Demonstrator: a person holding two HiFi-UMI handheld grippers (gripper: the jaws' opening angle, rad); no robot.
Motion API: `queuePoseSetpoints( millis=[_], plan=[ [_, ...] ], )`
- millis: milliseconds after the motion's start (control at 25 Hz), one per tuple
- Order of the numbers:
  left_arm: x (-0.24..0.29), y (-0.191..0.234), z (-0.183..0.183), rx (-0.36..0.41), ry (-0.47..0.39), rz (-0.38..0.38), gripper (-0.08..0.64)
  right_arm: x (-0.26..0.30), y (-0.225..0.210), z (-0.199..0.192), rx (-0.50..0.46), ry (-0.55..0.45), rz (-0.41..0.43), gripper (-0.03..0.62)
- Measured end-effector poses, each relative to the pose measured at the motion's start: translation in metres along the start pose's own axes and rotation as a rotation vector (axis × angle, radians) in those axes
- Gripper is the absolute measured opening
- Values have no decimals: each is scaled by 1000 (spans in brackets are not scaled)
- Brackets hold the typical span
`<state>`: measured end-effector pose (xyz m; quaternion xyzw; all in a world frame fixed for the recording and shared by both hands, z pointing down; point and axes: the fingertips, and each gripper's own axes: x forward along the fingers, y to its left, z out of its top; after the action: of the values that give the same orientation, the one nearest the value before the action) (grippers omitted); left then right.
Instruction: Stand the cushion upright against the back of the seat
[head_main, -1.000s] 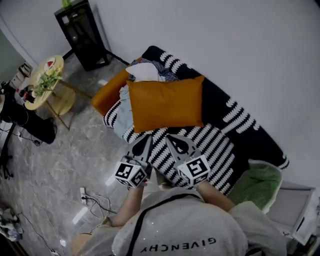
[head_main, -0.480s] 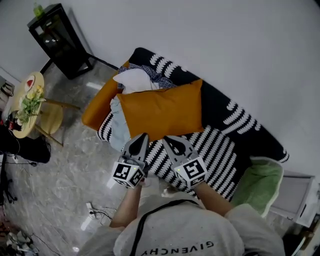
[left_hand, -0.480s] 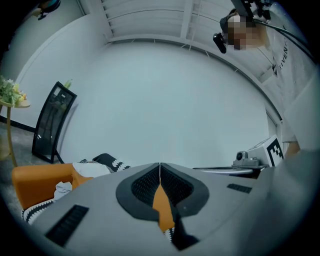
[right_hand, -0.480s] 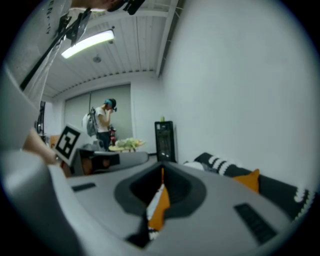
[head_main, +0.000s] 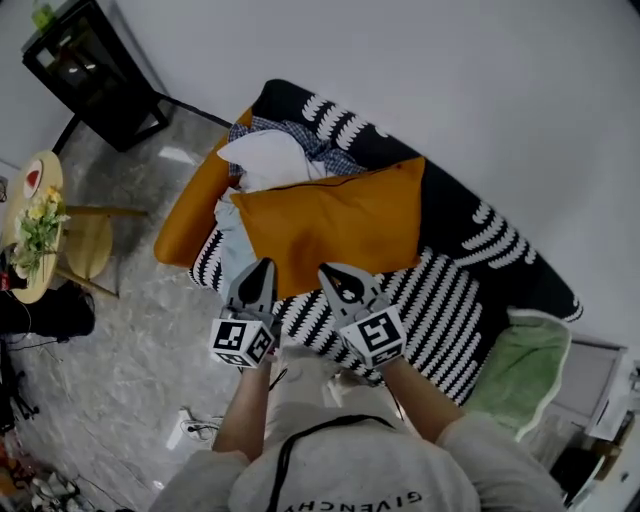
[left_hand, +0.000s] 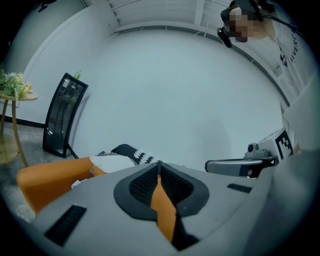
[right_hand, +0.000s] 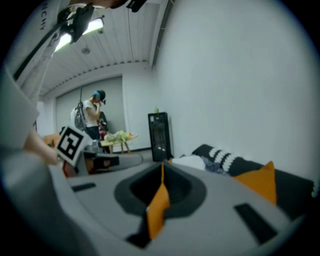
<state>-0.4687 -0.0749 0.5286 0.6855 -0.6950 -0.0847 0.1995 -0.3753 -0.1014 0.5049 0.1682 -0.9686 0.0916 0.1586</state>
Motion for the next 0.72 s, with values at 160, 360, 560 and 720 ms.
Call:
queuePoseSetpoints(
  millis=[160, 360, 560, 720],
  plan=[
    [21, 31, -10, 7, 25, 12, 26, 20, -22, -15, 18, 31, -46, 18],
    [41, 65, -26, 17, 58, 56, 26, 24, -73, -30, 65, 49, -161, 19],
    [63, 71, -37, 16, 78, 29, 28, 7, -156, -47, 134, 65, -339, 20],
    [75, 72, -48, 35, 96, 22, 28, -8, -238, -56, 173, 63, -503, 25]
  ],
)
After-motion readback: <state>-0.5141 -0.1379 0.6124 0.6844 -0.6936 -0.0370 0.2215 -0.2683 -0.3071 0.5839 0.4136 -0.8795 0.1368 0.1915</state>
